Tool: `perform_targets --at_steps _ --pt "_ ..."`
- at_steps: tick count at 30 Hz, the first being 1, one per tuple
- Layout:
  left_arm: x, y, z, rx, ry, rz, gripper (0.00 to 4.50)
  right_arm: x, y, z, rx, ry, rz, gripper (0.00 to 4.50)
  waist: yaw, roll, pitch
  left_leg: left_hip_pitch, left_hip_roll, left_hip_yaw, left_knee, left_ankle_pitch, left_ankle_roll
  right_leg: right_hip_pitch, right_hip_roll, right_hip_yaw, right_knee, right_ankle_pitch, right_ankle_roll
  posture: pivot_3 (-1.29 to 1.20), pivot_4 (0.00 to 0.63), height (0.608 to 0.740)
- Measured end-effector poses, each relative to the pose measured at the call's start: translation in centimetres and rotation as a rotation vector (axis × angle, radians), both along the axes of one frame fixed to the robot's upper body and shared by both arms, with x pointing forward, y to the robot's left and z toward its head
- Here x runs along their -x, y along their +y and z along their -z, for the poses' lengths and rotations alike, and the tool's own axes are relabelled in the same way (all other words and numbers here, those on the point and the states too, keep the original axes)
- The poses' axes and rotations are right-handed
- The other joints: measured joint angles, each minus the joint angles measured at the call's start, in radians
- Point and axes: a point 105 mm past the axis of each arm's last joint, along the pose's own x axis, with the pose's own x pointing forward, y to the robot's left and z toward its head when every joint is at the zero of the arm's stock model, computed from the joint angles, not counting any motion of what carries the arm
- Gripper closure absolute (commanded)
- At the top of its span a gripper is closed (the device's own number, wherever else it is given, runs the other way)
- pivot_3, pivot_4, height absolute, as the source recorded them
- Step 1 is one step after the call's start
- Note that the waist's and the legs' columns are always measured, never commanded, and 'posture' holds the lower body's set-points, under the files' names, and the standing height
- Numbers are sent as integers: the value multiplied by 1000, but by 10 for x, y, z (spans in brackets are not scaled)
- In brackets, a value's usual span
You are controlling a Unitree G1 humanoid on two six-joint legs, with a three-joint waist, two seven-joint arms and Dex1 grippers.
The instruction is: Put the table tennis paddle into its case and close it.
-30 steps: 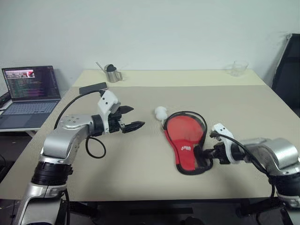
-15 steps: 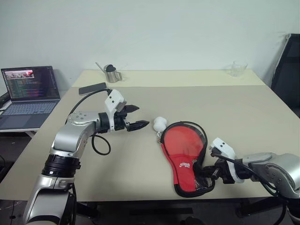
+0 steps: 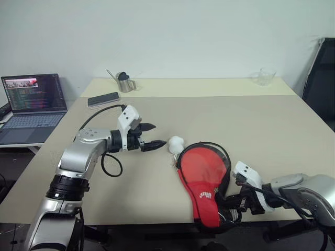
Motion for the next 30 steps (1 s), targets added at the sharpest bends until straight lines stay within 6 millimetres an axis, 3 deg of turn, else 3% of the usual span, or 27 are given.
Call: perform_targets --at_steps 11,30 --pt "-1 -2 -8 -2 -21 5 0 -8 15 5 -37 27 13 4470 -5 -1 -1 2 0 0 0 0 0 1 0 1 1 0 0 0 150 740" --pt "0 -4 -11 -5 -41 -4 0 -21 22 7 -53 50 62 4470 -8 -2 -1 3 1 0 0 0 0 1 1 1 2 2 -1 0 150 740"
